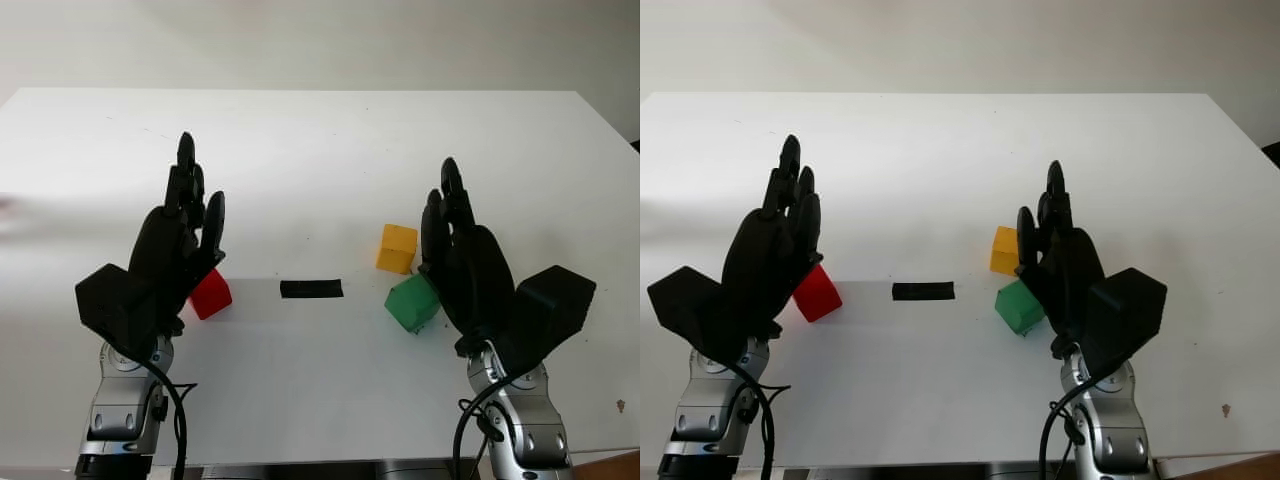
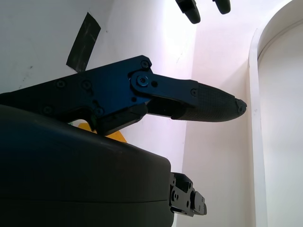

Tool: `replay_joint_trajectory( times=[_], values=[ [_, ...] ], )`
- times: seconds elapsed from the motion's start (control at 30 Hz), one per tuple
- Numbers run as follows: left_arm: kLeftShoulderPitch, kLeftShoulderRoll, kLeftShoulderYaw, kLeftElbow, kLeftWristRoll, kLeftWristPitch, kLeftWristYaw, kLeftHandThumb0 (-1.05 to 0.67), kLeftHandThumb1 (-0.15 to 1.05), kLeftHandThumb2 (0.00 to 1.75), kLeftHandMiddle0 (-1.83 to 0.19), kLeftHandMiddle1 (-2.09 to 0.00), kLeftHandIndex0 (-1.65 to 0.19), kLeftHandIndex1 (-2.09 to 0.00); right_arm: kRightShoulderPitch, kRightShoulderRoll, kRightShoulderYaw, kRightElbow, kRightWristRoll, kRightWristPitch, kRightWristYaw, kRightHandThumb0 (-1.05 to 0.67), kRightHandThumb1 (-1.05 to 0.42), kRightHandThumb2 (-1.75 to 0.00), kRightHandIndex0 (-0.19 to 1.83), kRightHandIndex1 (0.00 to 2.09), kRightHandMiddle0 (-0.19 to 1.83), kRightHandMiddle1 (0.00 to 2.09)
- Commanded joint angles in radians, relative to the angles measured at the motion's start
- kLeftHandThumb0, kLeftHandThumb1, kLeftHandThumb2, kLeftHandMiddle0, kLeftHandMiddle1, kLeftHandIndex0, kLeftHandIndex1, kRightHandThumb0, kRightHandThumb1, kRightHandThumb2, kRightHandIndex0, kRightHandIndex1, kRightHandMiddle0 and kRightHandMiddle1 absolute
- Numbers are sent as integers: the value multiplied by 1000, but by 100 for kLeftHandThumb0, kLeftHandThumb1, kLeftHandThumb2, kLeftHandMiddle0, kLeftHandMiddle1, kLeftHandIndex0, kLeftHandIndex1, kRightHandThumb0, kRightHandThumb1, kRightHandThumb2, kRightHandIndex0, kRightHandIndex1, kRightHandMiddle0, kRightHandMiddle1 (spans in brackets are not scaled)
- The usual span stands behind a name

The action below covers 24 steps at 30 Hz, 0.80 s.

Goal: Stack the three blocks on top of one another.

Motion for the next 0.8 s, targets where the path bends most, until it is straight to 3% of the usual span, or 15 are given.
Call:
replay_joint_trajectory(
  times=[0.0, 0.57, 0.77],
  values=[
    [-4, 3, 1, -29, -1, 2, -1, -77, 105, 63, 19, -2, 19, 0, -2, 1, 0, -24, 0, 8, -3, -75, -105, -63, -19, 0, -19, 0],
    [-27, 11, 34, -21, -11, 0, 10, -77, 105, 56, 16, -4, 15, -3, -30, 8, 5, 21, -11, -17, -7, -76, -105, -64, -19, 0, -19, 0],
    [-72, 80, 68, -29, 14, -7, -2, -80, 105, 49, 9, -7, 10, -6, -22, 12, 11, 17, -17, -20, -14, -77, -105, -64, -19, 0, -19, 0]
  ],
)
